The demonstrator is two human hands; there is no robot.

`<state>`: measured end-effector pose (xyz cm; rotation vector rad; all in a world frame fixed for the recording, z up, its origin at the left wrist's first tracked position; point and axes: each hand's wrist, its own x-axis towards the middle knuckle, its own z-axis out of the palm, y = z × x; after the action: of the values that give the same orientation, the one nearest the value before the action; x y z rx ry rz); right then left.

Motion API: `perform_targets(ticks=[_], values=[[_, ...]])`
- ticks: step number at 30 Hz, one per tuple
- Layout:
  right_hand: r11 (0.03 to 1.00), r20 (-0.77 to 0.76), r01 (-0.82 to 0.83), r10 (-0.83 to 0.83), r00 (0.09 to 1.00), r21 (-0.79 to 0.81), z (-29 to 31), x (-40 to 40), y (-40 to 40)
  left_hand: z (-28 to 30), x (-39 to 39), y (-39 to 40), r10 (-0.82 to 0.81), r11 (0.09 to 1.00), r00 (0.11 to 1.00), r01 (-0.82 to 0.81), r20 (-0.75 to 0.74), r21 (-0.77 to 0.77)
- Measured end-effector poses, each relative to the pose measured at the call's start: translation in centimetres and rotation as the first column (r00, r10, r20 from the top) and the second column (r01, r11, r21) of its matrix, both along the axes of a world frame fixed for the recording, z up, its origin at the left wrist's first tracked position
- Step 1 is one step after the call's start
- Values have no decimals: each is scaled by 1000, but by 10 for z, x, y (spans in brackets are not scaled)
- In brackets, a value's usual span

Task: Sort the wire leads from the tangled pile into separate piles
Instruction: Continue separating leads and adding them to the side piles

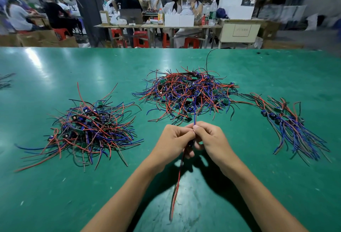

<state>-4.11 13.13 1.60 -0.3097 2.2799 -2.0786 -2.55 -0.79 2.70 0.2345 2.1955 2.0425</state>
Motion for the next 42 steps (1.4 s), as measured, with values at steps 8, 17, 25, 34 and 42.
perform_targets(ticks=[8,17,25,34,42], values=[[966,174,205,-177,969,-155,2,-2,-2,4,3,-9,-180,983,979,181,92,-9],[874,482,366,-183,857,-319,11,-15,32,13,11,-12,-416,900,904,425,98,-94],[932,258,256,-188,948,-258,16,-12,28,10,3,-22,-252,962,960,263,121,-77],[982,63,131,-124,990,-134,13,-5,22,6,-11,-34,-130,989,977,140,171,-49],[914,116,294,-272,955,-279,19,-14,37,2,-19,-48,83,949,980,-133,-181,-287]])
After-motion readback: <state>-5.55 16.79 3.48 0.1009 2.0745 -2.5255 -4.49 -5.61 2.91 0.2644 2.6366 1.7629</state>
